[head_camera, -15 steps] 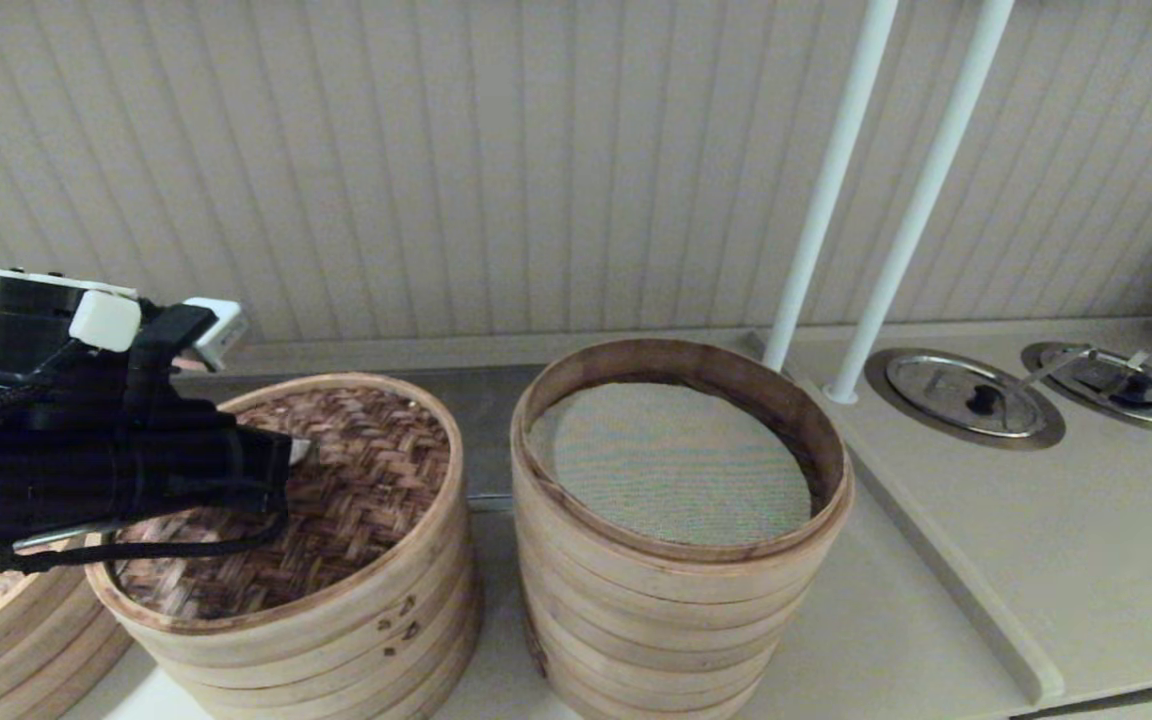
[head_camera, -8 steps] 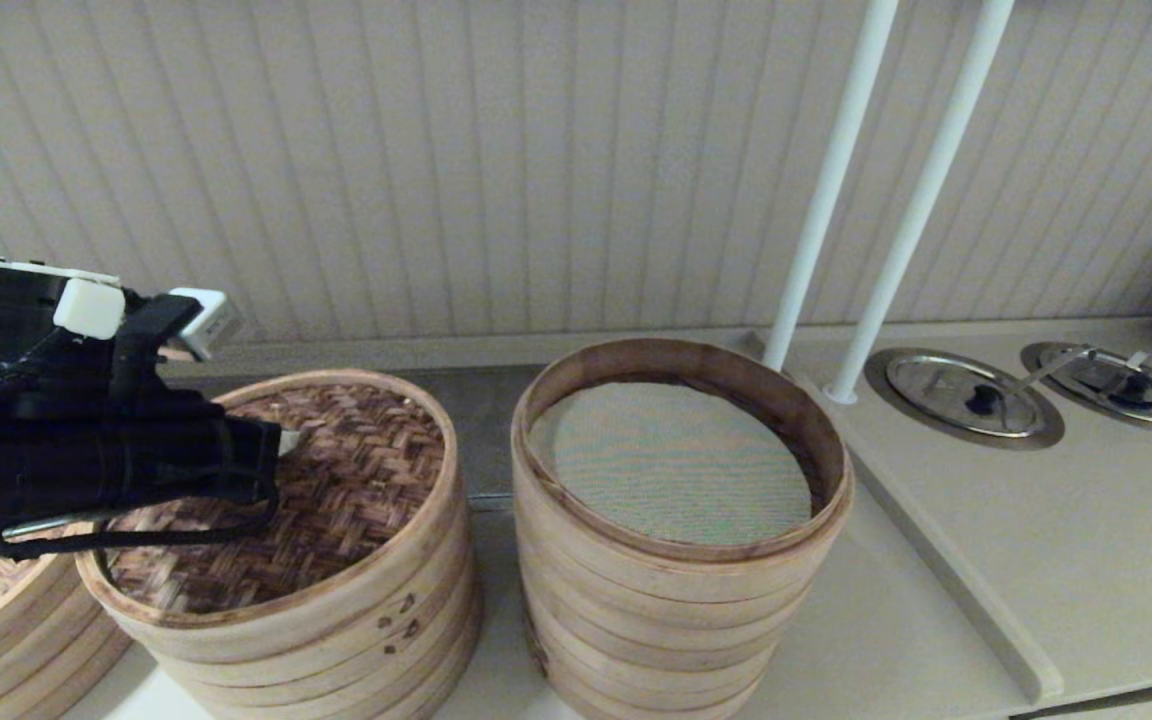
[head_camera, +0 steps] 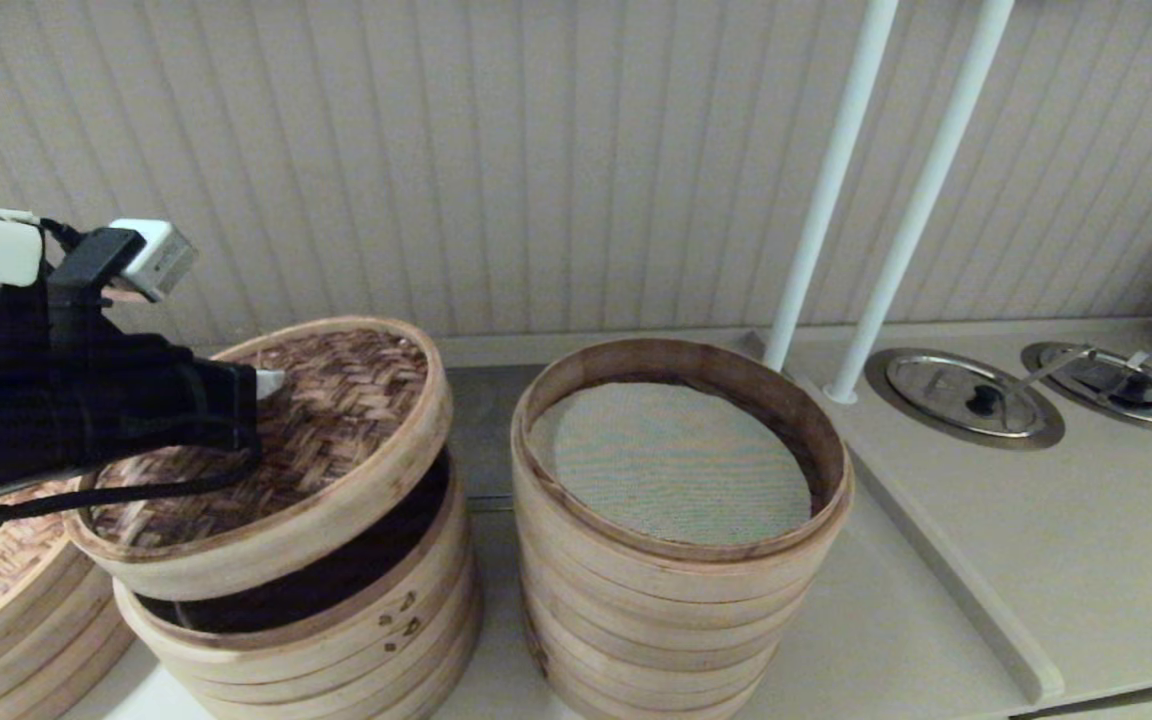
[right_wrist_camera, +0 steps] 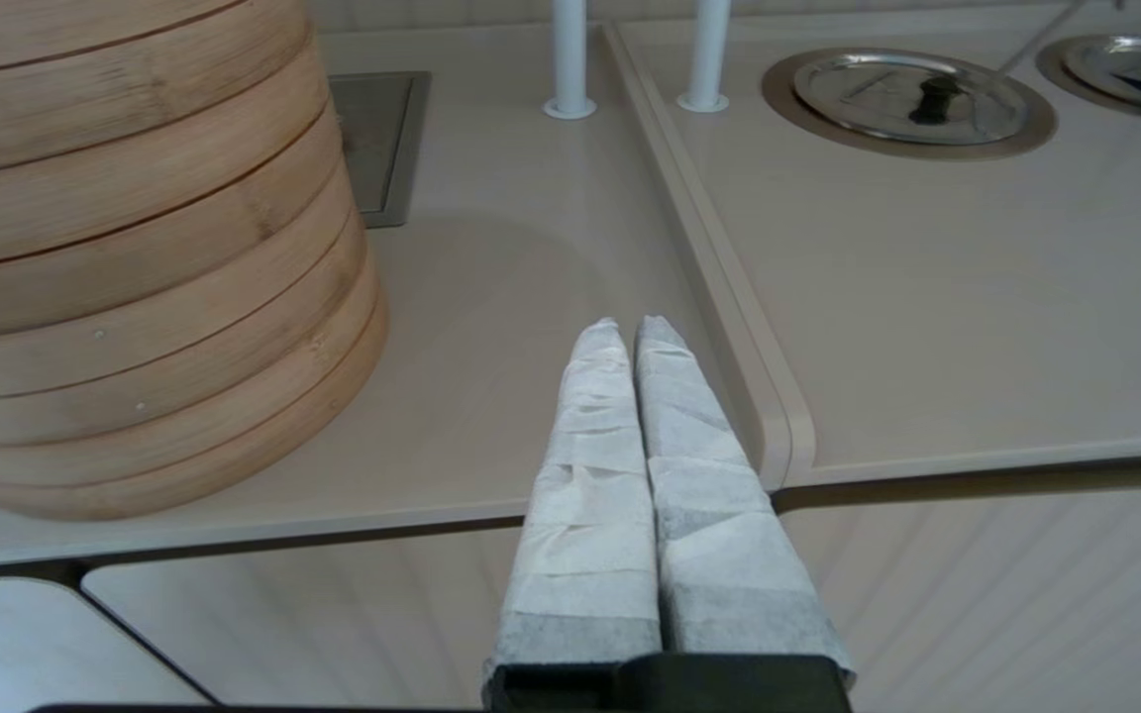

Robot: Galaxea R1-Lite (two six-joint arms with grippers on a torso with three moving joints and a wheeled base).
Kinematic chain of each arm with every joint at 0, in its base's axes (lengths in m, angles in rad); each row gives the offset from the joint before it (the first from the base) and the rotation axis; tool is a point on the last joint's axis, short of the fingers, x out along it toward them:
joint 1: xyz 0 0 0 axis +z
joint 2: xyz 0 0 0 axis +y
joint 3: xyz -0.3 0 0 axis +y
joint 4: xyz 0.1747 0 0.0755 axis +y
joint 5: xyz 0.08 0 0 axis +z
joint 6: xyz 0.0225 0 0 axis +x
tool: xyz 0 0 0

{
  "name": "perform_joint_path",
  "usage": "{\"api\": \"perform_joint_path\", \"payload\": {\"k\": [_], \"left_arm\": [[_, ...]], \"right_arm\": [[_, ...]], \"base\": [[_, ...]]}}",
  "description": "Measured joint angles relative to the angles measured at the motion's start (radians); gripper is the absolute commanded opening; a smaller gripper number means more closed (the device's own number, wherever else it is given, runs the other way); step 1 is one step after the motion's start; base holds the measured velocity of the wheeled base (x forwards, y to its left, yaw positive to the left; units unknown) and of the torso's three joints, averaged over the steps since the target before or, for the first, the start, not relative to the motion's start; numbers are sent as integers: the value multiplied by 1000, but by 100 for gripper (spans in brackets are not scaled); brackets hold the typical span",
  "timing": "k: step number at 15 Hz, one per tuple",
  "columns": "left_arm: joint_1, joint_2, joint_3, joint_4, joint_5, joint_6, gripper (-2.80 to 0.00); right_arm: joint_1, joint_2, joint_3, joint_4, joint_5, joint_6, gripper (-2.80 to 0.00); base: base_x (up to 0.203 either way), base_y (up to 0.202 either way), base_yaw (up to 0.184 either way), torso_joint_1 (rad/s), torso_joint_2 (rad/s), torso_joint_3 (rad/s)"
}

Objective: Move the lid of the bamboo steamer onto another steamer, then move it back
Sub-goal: Put the steamer

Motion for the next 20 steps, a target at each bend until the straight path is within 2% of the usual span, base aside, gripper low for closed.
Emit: {"api": "perform_joint_path", "payload": {"k": [4,6,13,17,20], "left_arm": [[-24,-16,-82,33,-1,-23,-280],[-60,-14,-166,91,0,-47,-280],[-256,106,-564,342,16,-130,-280],[-386,230,-703,360,77,-151,-280],[-477,312,-776,359,98,-152,-280]], "right_arm": [[0,0,0,0,0,0,-280],[0,0,0,0,1,0,-280],[0,0,0,0,0,0,-280],[0,0,0,0,0,0,-280],[0,0,0,0,0,0,-280]], "base": [[0,0,0,0,0,0],[0,0,0,0,0,0],[0,0,0,0,0,0],[0,0,0,0,0,0],[0,0,0,0,0,0]]}}
